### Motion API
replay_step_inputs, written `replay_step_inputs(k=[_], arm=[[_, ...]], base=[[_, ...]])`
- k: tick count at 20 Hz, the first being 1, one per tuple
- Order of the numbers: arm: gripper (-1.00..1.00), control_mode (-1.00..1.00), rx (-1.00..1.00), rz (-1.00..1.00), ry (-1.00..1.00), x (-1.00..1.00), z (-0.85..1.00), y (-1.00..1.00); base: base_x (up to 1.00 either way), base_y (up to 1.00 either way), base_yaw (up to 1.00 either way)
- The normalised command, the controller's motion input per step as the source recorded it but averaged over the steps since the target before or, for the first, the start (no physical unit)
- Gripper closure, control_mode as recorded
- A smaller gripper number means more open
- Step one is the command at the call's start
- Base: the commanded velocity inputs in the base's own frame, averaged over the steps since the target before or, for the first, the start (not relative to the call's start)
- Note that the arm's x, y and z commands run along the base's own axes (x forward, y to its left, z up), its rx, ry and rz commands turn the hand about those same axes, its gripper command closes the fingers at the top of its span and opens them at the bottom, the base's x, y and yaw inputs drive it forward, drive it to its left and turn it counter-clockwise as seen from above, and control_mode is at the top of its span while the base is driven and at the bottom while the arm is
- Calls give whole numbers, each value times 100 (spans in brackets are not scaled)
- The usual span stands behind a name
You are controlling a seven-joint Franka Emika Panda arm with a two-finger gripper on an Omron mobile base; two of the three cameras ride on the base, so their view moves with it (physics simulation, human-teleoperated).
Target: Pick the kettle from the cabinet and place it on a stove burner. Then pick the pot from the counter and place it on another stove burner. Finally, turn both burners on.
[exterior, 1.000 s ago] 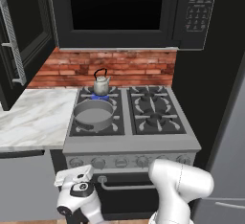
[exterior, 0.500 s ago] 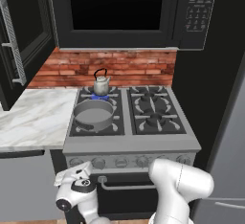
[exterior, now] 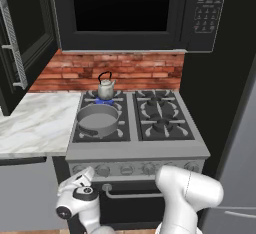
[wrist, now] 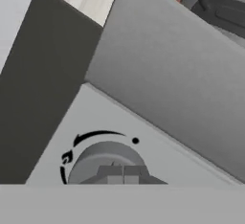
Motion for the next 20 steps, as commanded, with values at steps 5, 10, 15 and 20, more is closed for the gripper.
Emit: replay_step_inputs(k=[5,10,15,20], arm=[[100,-100,-23,0,0,0,-3,5],[100,-100,-23,0,2,0,-2,8],[100,-100,-22,0,3,0,-1,9],[100,-100,-21,0,4,0,-3,10]], base=[[0,0,0],[0,0,0],[0,0,0],[0,0,0]])
